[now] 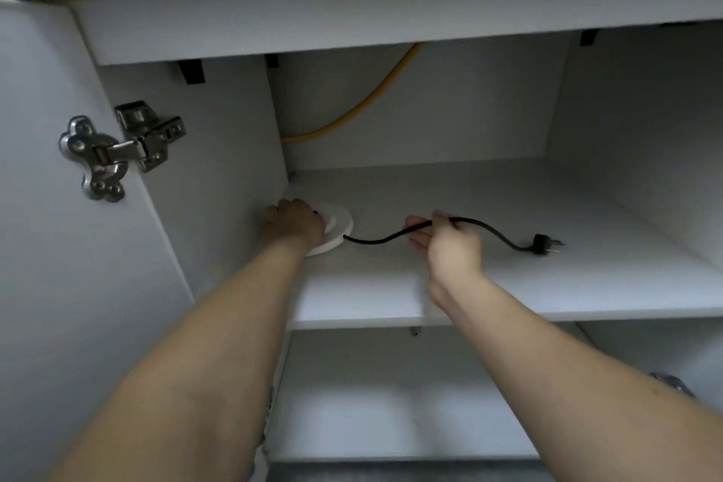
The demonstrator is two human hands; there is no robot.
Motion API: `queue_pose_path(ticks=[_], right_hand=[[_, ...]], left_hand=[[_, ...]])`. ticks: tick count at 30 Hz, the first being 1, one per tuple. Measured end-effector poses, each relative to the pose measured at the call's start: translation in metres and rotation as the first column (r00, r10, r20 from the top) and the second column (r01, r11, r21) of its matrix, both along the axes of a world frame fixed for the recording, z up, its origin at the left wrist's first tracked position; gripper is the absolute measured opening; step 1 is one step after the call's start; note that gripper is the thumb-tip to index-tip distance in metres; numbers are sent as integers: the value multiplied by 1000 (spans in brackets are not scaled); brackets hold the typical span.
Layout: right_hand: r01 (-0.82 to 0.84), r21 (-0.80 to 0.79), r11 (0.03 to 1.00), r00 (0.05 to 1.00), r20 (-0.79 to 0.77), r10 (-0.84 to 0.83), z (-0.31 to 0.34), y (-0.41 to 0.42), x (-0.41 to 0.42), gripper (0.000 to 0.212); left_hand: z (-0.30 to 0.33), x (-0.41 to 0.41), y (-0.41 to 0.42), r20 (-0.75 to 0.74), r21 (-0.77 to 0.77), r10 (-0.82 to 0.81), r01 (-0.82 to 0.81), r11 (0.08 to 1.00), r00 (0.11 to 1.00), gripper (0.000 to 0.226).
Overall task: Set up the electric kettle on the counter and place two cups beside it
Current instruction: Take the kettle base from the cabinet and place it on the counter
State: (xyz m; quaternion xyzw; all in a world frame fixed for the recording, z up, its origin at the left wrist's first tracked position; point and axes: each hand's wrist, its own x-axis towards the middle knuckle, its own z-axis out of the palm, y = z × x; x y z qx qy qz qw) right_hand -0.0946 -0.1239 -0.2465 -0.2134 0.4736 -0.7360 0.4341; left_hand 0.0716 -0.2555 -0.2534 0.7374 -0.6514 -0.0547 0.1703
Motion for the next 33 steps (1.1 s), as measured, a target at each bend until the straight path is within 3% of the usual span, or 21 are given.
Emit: queue_pose_path(ticks=[4,9,12,16,20,21,22,24,26,29,33], right_hand=[[123,84,989,991,-53,-119,27,33,-26,15],[38,313,949,995,-96,-8,86,77,-56,20],[-72,503,862,993,-47,111,124,108,-72,35],[-139,753,643,974,-13,226,186,169,-97,19],[-114,816,567,992,59,114,251,223,-109,22],[-103,857,504,995,92,46,319,256,-111,22],[-109,864,491,993,117,15,338,267,-105,22],[-49,870,490,995,85,-51,359,284,-101,25],[4,834,552,991,70,-113,370,290,-104,34],[86,802,591,975,54,-216,428,314,-89,37],[137,702,699,982,-4,-188,471,320,-48,21]], left_hand=[[10,-23,42,5,-17,-24,24,1000,1000,45],[36,-43,104,50,21,-162,161,987,986,34],[66,-54,151,99,65,-264,258,964,959,32],[135,-71,218,221,215,-353,307,927,909,40],[216,-85,293,189,386,-471,376,843,862,42],[284,-86,327,165,477,-506,381,792,847,42],[302,-84,344,151,486,-525,400,777,838,42],[325,-82,367,119,504,-503,384,774,856,41],[345,-83,369,84,486,-483,387,784,872,39],[403,-70,389,64,467,-460,381,798,886,37],[450,-44,383,106,352,-436,376,857,894,37]])
